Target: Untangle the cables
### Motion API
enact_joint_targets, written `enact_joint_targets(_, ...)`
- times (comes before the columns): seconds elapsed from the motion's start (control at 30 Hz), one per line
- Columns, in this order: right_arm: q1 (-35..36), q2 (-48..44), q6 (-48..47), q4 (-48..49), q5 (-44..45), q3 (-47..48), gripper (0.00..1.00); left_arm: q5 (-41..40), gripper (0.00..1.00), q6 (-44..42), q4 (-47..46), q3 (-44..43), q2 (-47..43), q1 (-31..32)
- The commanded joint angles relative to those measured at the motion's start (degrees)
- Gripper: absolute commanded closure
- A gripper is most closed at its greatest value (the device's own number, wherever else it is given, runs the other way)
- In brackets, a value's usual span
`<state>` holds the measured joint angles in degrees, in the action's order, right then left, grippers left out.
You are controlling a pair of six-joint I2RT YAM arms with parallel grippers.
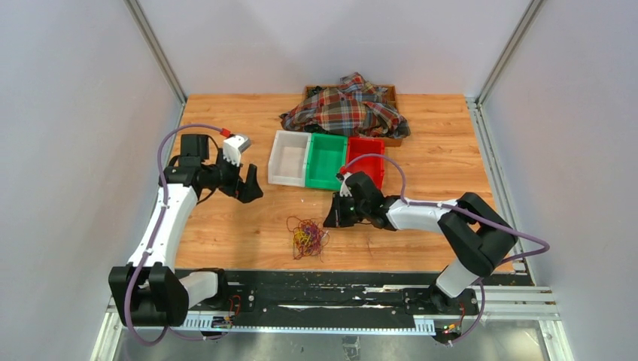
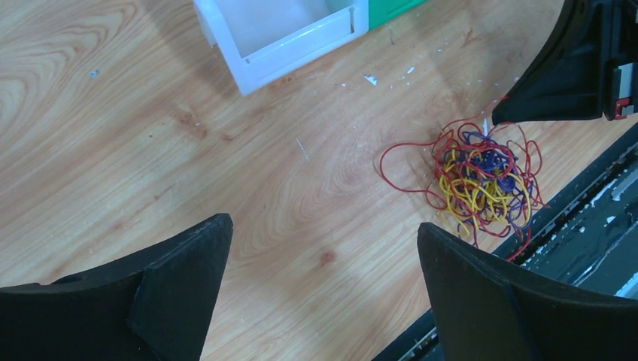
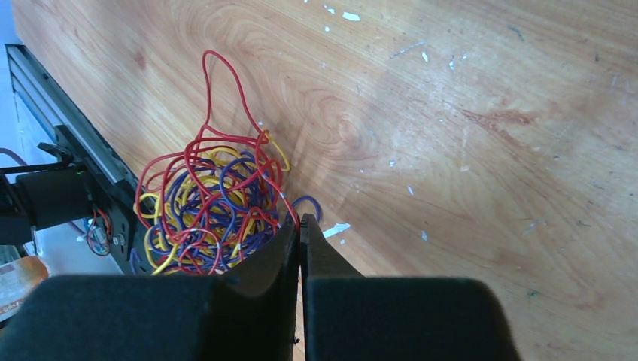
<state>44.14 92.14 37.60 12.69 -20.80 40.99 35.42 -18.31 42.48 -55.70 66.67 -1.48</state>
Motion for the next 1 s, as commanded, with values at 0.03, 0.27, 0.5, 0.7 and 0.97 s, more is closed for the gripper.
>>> enact_joint_targets(0.03, 1.3, -4.2, -1.2, 1.5, -1.4, 2.3, 1.0, 3.7, 0.02, -1.3, 1.5, -1.6, -2.5, -0.1)
enact_joint_targets(0.27, 3.6, -10.9, -7.3, -5.4, -0.4, 6.6, 1.0, 5.4, 0.02, -4.8, 4.5, -4.4, -2.6, 1.5)
enact_joint_targets(0.5, 5.3, -13.2, -11.6, -8.4, -2.5, 13.1, 0.99, 5.7, 0.02, -4.4, 6.8, -7.6, -3.4, 7.4)
enact_joint_targets(0.7, 5.3, -12.2, -12.5, -8.5, -9.6, 19.6, 0.99, 4.2, 0.02, -2.0, 6.8, -8.8, -6.6, 13.5)
enact_joint_targets(0.97, 5.5, -9.8, -10.9, -4.5, -18.6, 23.3, 0.99, 1.7, 0.01, -4.7, 6.8, -8.7, -8.7, 19.9)
